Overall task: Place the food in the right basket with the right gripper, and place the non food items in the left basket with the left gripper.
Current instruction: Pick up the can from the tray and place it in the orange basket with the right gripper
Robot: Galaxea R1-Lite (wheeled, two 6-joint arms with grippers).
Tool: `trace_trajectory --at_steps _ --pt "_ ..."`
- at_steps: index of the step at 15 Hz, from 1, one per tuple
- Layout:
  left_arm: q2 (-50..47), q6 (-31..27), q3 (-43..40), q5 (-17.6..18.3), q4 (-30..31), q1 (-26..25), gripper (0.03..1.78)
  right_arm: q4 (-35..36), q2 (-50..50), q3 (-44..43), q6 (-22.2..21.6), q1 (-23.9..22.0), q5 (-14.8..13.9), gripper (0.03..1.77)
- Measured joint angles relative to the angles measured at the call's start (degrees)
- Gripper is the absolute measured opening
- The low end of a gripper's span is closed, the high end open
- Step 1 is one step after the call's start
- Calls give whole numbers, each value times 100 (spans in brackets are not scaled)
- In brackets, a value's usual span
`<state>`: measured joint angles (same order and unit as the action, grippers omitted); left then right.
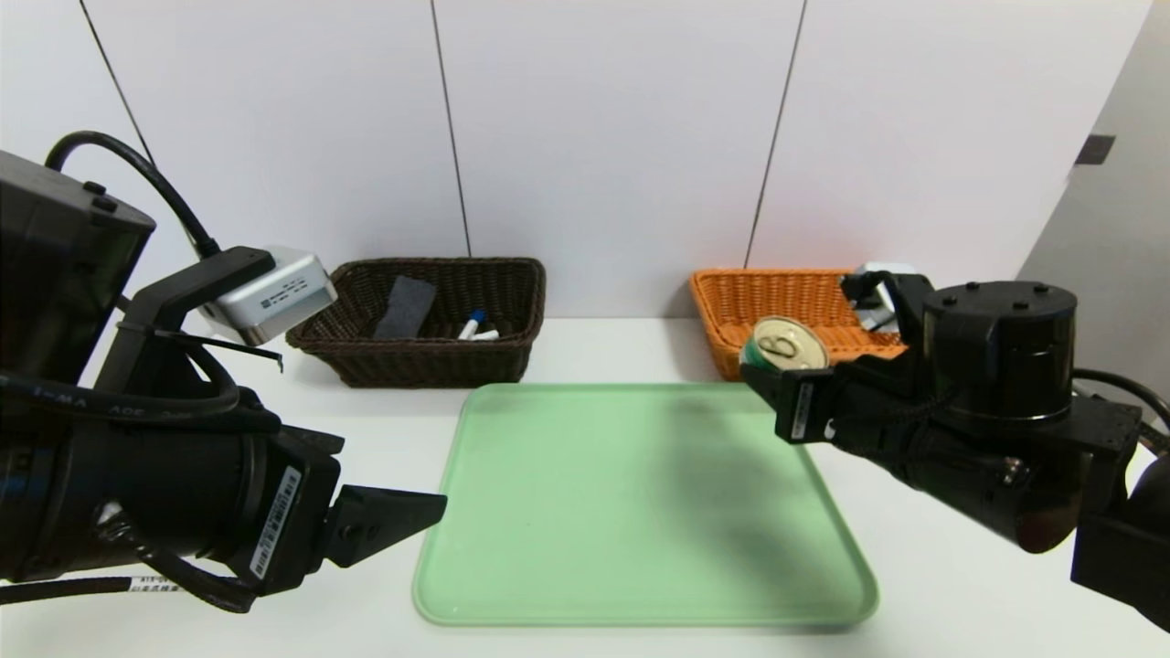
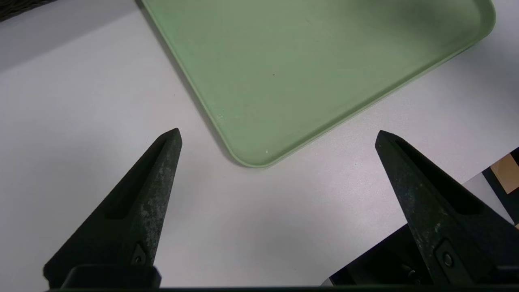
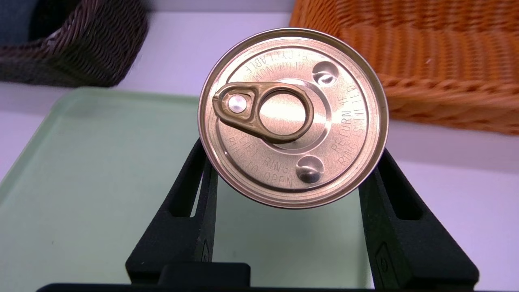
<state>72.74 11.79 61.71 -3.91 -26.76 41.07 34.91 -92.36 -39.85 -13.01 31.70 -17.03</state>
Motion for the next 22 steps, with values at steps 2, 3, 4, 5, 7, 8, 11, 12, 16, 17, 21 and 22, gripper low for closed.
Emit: trace_trajectory --at_steps 2,3,4,5,7,8,11,12,16,17,21,22 --pt "-4 -9 -2 0 0 -15 169 -5 -15 -286 144 -317 0 97" --pt "-2 -9 2 0 2 -20 169 -7 -56 -458 251 -518 0 97" --pt "0 -9 4 0 0 -20 169 -5 -127 -656 334 -708 6 97" --pt "2 -9 4 1 0 -20 169 -7 -221 -866 383 -907 11 97" --pt "9 -9 2 1 2 -20 169 -57 -464 -1270 483 -1298 9 97" --pt "11 -5 0 1 2 -23 169 -61 -599 -1425 551 -1470 9 97" --pt "13 2 -7 -7 2 -41 169 -71 -1117 -1946 756 -2041 37 97" --pt "13 0 -7 1 2 -69 169 -83 -1300 -2131 808 -2192 39 97" --pt "20 2 -17 9 2 -119 169 -94 -1991 -2738 1017 -2498 28 97" --pt "20 4 -17 6 2 -130 169 -93 -2132 -2856 1037 -2520 26 97" --pt "20 4 -20 9 2 -138 169 -239 -2639 -3311 1152 -2550 2 97" --pt "18 4 -22 9 -2 -139 169 -462 -2740 -3471 1153 -2553 -9 97"
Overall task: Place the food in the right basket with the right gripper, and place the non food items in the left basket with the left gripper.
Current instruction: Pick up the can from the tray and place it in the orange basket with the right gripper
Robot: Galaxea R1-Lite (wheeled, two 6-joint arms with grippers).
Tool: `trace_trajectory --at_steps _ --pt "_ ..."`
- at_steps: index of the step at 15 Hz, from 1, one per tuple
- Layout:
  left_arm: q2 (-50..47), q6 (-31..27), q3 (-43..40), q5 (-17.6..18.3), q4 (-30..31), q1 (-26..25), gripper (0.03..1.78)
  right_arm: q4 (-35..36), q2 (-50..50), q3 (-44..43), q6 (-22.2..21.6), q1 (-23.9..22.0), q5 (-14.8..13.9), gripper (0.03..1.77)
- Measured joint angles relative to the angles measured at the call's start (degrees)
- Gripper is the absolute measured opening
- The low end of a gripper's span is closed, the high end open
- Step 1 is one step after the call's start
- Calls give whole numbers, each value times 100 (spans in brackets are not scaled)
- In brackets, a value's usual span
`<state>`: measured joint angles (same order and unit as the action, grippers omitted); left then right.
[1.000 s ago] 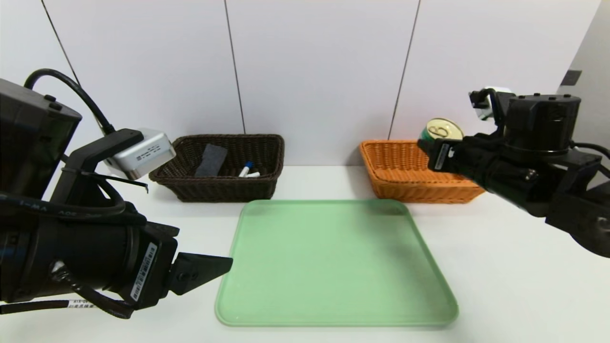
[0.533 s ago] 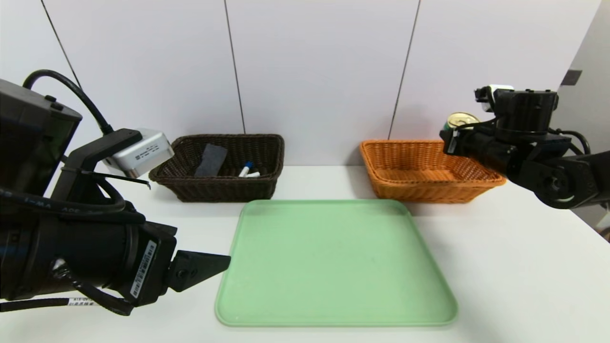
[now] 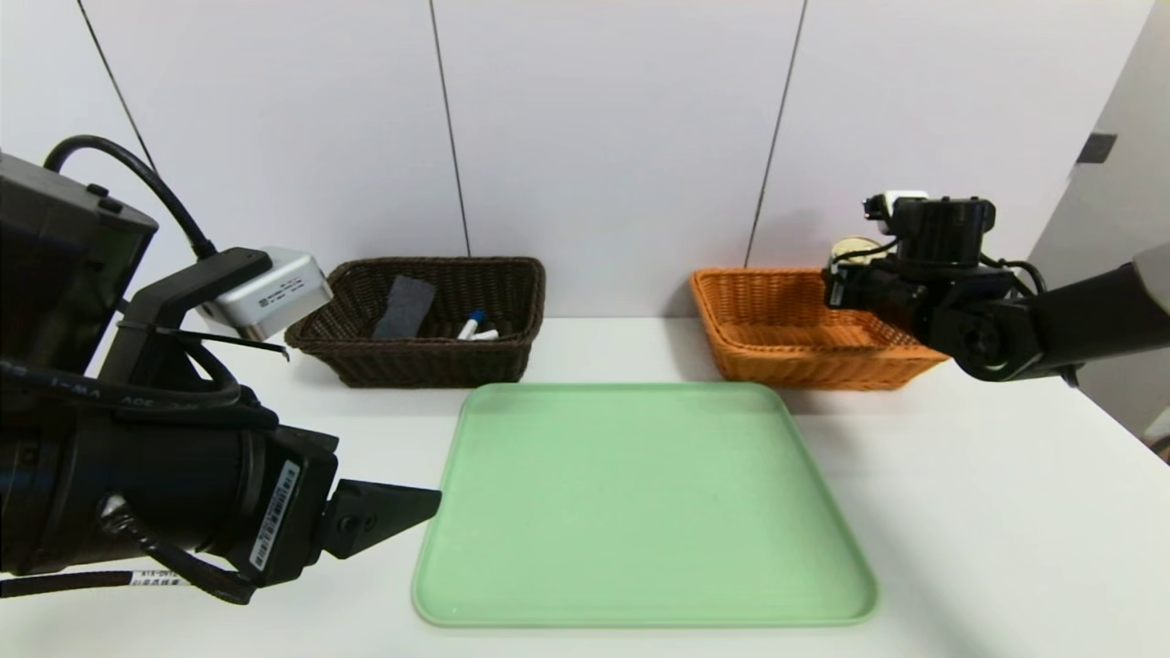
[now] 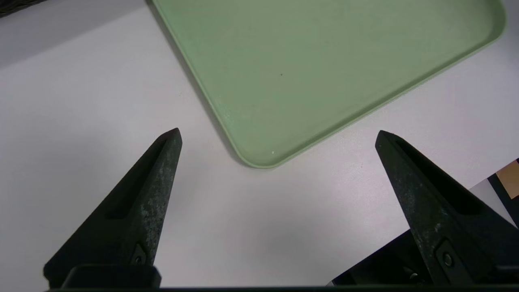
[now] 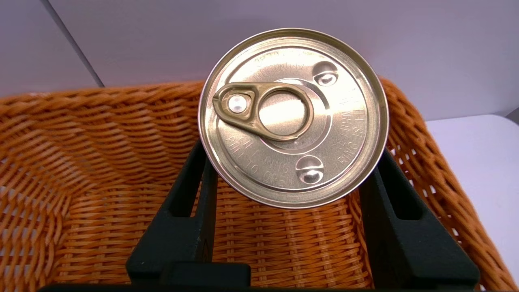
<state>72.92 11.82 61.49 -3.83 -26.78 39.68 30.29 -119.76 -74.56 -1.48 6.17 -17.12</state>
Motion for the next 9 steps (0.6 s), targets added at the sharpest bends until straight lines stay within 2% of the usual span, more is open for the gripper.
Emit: trace_trajectory --at_steps 9 --pt "-16 7 -80 6 5 -2 169 -1549 -356 -1091 -32 -57 -2 97"
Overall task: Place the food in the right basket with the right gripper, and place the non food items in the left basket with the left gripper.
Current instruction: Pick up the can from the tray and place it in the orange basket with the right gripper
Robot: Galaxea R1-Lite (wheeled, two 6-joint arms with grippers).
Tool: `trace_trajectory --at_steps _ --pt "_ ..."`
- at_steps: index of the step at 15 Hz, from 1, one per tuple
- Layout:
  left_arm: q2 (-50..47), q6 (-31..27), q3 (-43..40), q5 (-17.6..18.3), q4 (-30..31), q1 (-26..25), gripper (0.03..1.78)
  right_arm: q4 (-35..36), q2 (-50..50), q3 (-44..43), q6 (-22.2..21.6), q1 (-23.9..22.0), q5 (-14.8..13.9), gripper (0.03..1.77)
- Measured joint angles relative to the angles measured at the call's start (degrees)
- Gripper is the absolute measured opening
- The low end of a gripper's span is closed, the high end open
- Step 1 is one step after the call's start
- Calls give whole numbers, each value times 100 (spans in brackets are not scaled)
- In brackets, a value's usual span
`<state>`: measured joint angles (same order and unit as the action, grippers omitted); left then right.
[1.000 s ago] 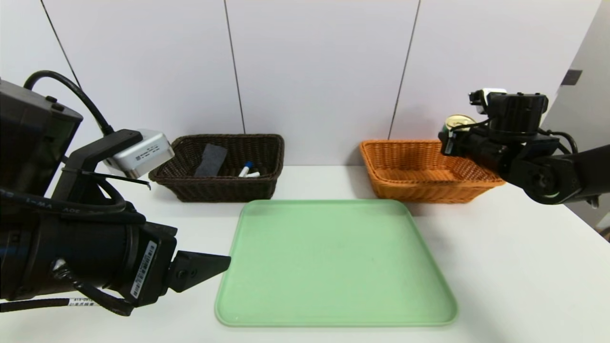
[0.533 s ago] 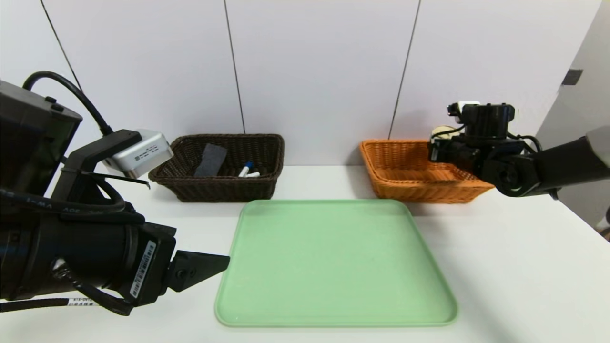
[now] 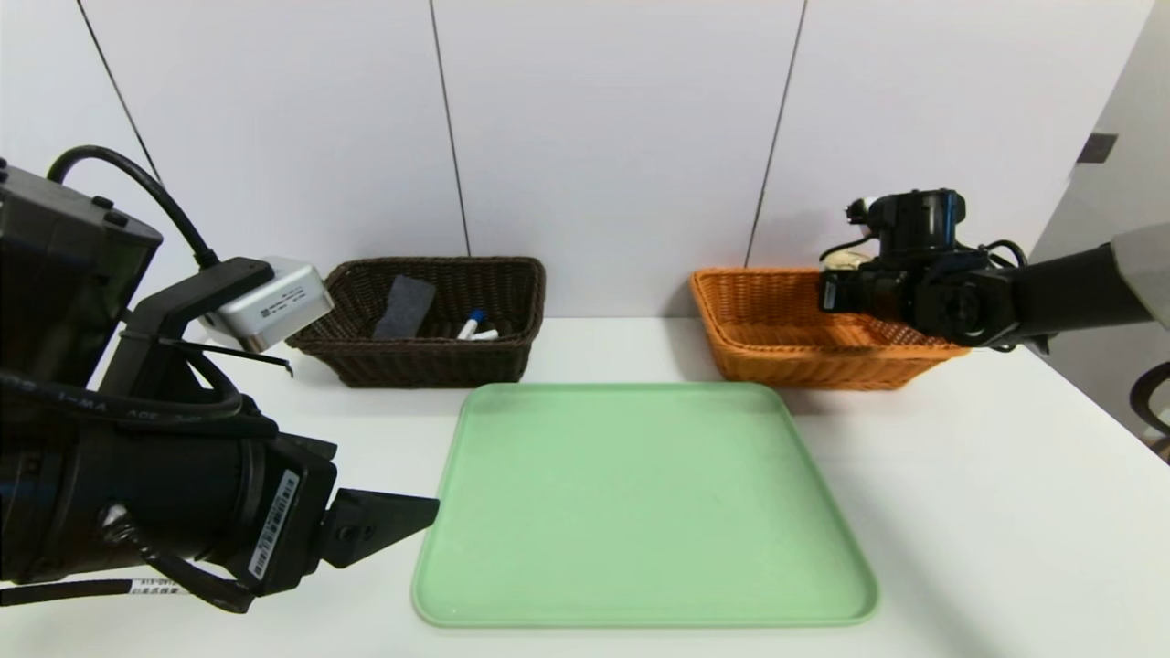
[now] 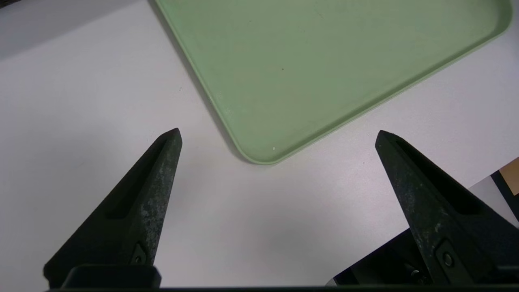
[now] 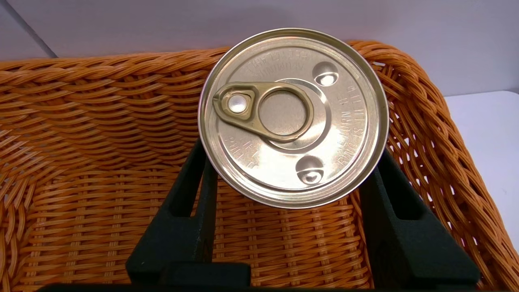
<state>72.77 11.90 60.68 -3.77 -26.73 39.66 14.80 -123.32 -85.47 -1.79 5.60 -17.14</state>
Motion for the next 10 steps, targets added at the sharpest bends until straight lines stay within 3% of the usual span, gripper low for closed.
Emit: trace_trajectory --at_steps 9,10 --pt "-6 -2 -22 2 9 -2 169 -806 -129 -441 12 0 2 97" --pt "-6 -2 -22 2 11 -2 169 -861 -121 -441 9 0 2 107"
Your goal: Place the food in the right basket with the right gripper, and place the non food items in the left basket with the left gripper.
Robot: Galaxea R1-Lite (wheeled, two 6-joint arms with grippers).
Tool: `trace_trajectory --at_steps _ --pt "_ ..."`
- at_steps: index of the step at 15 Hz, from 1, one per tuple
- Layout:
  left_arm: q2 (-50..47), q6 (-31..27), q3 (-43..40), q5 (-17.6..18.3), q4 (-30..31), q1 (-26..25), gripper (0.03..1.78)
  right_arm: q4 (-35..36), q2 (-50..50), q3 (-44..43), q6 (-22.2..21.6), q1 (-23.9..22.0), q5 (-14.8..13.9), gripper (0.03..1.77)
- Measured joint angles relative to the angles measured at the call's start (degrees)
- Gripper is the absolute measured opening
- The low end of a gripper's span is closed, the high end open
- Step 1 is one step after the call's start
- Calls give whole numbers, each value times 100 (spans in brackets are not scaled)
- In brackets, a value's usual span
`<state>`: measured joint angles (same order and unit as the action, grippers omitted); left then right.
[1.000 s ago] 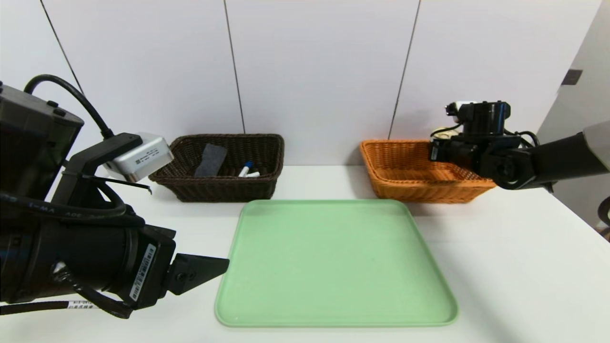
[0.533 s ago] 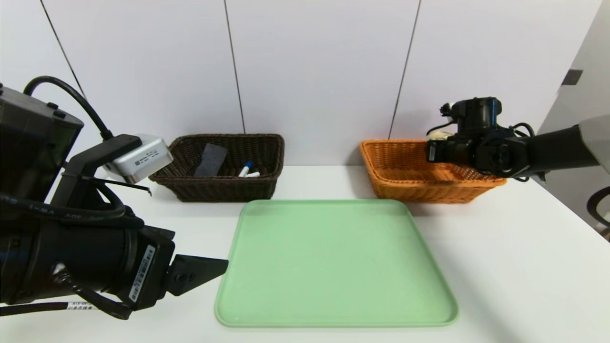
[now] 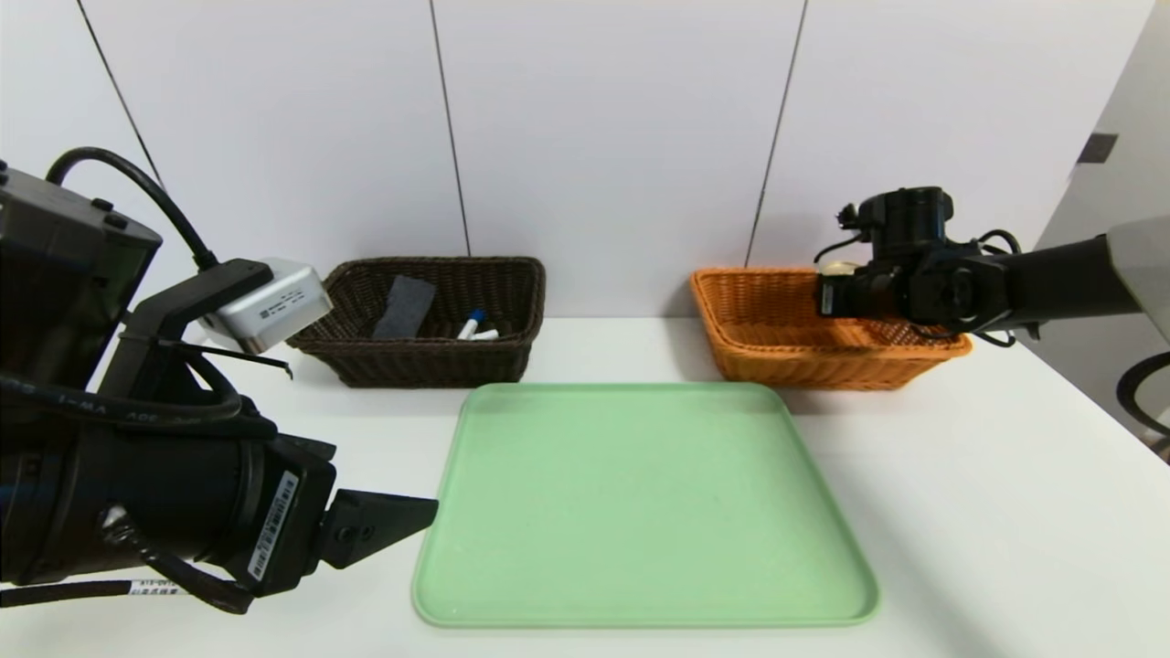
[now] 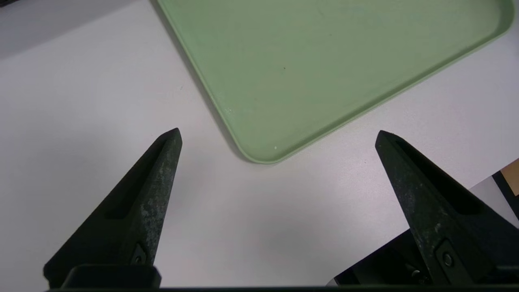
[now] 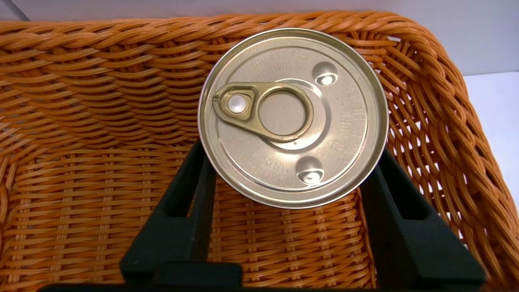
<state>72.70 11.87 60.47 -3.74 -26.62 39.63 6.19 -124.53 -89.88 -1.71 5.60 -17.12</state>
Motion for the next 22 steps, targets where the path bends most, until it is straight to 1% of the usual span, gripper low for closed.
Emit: trace_trajectory --at_steps 3,7,10,12,14,16,17,18,19,20,21,22 --pt "0 0 0 2 -2 0 169 -27 24 2 -9 5 -2 128" --pt "-5 0 0 -11 -2 -27 169 -112 104 11 -24 38 6 145" --pt "-49 -48 6 -72 -2 -72 169 -617 433 11 -187 79 72 153" --pt "-123 -57 15 -260 -2 -190 169 -994 794 46 -247 149 72 157" --pt "-226 -50 12 -631 -2 -308 169 -1404 1318 234 -313 280 63 161" --pt "-305 -38 0 -1185 -22 -461 169 -1840 2022 607 -385 466 28 163" --pt "-333 -30 -24 -1486 -44 -521 169 -2003 2374 827 -416 553 17 164" --pt "-374 -27 -83 -1863 -55 -584 169 -2141 2784 1093 -441 652 9 165" --pt "-429 -28 -217 -2332 -68 -675 169 -2255 3290 1434 -463 761 -16 166" --pt "-482 -30 -380 -2708 -77 -786 169 -2322 3710 1720 -463 842 -49 166" --pt "-545 -24 -578 -3014 -66 -929 169 -2355 4179 2032 -460 923 -79 167" --pt "-641 -5 -794 -3220 -39 -1053 169 -2383 4652 2343 -449 984 -110 167"
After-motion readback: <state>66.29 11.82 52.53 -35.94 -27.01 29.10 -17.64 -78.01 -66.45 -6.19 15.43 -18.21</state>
